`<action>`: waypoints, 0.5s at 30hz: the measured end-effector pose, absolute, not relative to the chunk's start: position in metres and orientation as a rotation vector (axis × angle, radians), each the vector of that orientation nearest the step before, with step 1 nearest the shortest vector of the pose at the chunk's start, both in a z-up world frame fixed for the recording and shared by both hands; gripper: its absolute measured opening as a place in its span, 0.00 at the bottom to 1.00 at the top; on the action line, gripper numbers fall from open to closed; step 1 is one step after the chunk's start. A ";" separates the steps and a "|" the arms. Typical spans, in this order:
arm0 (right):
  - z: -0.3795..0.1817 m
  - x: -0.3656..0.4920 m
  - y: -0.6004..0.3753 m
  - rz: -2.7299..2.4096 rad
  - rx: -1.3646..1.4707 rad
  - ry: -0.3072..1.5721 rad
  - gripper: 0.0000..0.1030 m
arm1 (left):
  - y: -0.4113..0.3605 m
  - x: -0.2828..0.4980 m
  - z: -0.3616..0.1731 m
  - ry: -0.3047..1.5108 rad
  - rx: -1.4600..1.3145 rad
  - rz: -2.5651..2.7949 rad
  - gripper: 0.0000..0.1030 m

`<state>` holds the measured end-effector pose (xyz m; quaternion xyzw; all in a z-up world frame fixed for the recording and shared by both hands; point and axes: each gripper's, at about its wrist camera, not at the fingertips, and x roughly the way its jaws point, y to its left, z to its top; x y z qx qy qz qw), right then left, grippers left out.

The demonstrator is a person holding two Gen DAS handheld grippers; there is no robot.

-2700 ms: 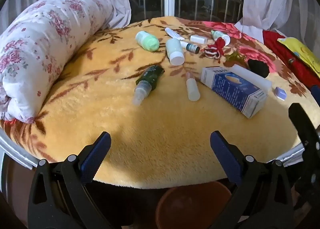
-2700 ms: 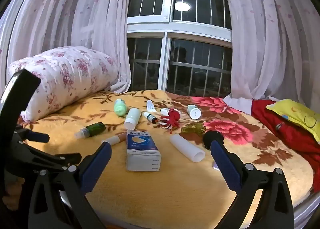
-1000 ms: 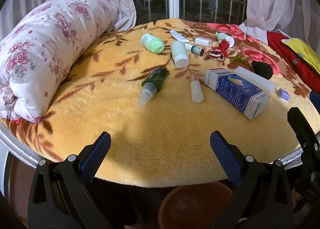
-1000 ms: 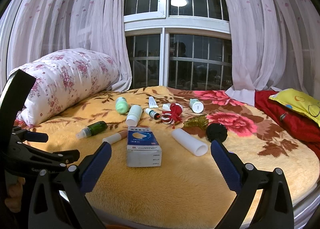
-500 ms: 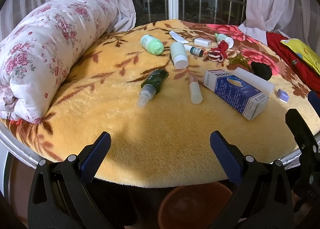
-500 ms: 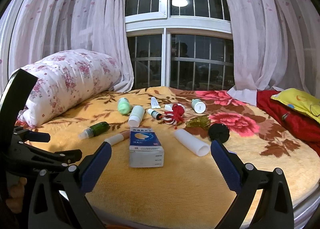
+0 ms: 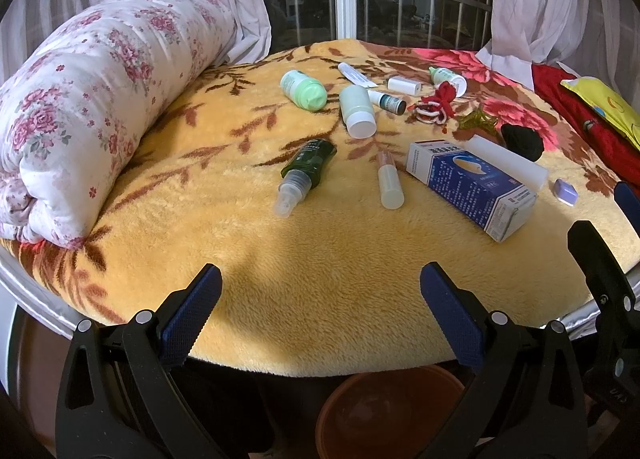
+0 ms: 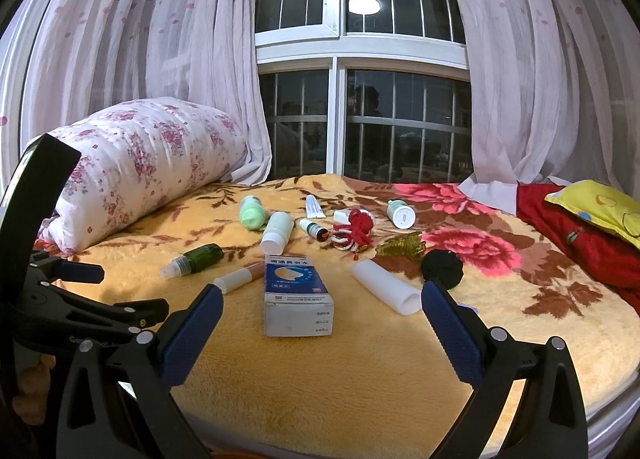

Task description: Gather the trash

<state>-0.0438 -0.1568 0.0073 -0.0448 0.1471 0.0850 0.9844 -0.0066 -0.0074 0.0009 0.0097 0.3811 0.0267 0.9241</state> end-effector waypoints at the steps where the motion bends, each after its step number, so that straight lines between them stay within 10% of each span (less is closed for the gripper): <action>1: 0.007 -0.044 -0.156 0.172 -0.090 0.296 0.95 | -0.007 -0.006 0.001 0.782 0.019 0.055 0.94; 15: 0.007 -0.043 -0.152 0.174 -0.097 0.302 0.95 | -0.008 -0.007 0.001 0.785 0.019 0.054 0.94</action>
